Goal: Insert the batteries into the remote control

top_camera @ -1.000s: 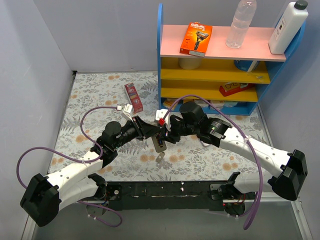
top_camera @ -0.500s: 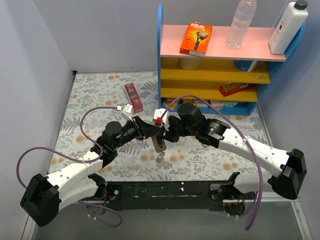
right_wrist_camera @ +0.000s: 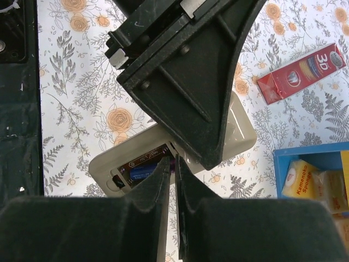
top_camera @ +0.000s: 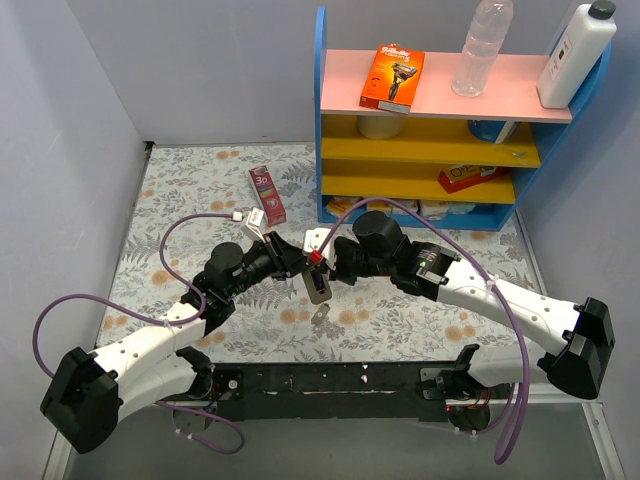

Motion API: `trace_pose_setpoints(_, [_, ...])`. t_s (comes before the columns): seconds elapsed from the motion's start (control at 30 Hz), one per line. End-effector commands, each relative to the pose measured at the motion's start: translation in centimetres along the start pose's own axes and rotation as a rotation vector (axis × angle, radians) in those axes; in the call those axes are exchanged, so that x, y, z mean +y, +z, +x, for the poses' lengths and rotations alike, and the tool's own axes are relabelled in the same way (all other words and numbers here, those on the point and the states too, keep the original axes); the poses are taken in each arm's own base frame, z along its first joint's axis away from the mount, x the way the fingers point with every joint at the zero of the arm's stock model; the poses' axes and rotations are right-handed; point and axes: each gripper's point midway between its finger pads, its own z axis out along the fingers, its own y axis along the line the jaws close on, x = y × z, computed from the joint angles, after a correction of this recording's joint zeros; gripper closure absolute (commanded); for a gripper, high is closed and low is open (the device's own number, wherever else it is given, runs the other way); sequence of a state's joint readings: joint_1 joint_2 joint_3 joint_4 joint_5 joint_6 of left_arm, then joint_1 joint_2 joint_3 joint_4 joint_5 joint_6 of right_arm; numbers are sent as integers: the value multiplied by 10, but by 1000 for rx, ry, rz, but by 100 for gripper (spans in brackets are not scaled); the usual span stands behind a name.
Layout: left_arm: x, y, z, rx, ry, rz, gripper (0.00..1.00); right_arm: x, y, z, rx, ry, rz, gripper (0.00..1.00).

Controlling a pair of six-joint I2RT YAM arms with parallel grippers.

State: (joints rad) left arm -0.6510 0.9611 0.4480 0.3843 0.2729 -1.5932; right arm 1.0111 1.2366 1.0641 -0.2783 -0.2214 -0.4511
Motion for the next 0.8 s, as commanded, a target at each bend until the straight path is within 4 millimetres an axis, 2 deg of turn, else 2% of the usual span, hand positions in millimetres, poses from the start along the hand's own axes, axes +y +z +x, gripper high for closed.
trace_pose_setpoints(0.0, [-33,-3,-18,-48,19,96,100,3,2,2,-5,-51,-24,88])
trace_pose_setpoints(0.27, [-39,-9,-21,-62,21,137,100,20,4,17,31,-77,-112,93])
trace_pose_setpoints(0.57, [-51,-19,-34,-96,29,199,100,52,13,42,103,-113,-210,94])
trace_pose_setpoints(0.77, [-63,-23,-36,-94,27,260,100,57,20,53,131,-152,-197,92])
